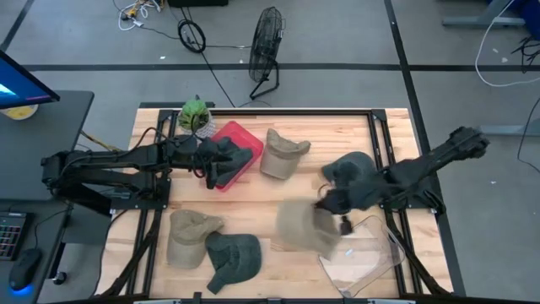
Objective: Pick & Place hat
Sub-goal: Put the middle right gray cap into the transparent bin
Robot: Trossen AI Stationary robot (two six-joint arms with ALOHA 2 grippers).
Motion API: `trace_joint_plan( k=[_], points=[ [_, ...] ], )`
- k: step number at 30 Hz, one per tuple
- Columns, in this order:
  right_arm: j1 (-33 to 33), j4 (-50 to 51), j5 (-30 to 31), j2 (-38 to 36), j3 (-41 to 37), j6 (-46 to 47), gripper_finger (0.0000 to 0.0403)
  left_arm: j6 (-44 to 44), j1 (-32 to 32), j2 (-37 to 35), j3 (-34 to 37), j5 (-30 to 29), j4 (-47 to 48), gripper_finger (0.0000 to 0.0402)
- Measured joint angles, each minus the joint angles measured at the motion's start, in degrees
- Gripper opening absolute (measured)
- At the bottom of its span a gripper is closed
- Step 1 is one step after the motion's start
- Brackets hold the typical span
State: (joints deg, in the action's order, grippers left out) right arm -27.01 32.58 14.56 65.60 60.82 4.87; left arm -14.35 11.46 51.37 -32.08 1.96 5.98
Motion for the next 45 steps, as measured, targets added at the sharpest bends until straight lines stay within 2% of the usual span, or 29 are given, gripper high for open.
trace_joint_plan(
  k=[5, 8, 14, 21, 24, 27, 30, 34, 38, 42, 45],
  points=[
    [-3.0, 4.5, -10.5, -5.4, 0.4, 12.3, 0.0, 0.0, 0.0, 0.0, 0.0, -0.3, -0.1, 0.019],
    [-5.6, 9.7, -15.6, -6.2, 0.5, 17.5, 0.0, -0.2, 0.0, 0.0, 0.0, -0.3, -0.1, 0.019],
    [-11.5, 21.8, -16.1, -2.5, -0.8, 20.4, 0.0, -0.9, 0.0, 0.0, 0.0, -0.5, -0.1, 0.019],
    [-15.8, 23.4, -18.5, 2.7, -4.5, 20.2, 0.0, -1.1, 0.0, 0.0, 0.0, -0.5, -0.1, 0.019],
    [-17.4, 26.1, -18.5, 4.2, -4.5, 18.4, 0.0, -1.1, 0.0, 0.0, 0.0, -0.5, -0.2, 0.019],
    [-18.8, 29.8, -17.9, 5.0, -4.5, 12.2, 0.0, -1.1, 0.0, 0.0, 0.0, -0.5, -0.2, 0.019],
    [-19.6, 31.9, -14.5, 5.6, -4.5, 9.8, 0.0, -1.6, 0.0, 0.0, 0.0, -0.5, -0.2, 0.019],
    [-19.5, 27.9, -13.0, 6.8, -4.5, 10.4, 0.0, -3.0, 0.0, 0.0, 0.0, -0.5, -0.2, 0.019],
    [-20.7, 25.5, -10.5, 9.5, -4.5, 3.3, 0.0, -3.0, 0.0, 0.0, 0.0, -0.5, -0.2, 0.019],
    [-21.9, 27.5, -6.3, 13.2, -4.5, -4.9, 0.0, -3.3, 0.0, 0.0, 0.0, -0.5, -0.1, 0.019],
    [-23.1, 29.0, -4.7, 15.6, -4.4, -7.5, 0.0, -4.5, 0.0, 0.0, 0.0, -0.5, 0.1, 0.019]
  ],
)
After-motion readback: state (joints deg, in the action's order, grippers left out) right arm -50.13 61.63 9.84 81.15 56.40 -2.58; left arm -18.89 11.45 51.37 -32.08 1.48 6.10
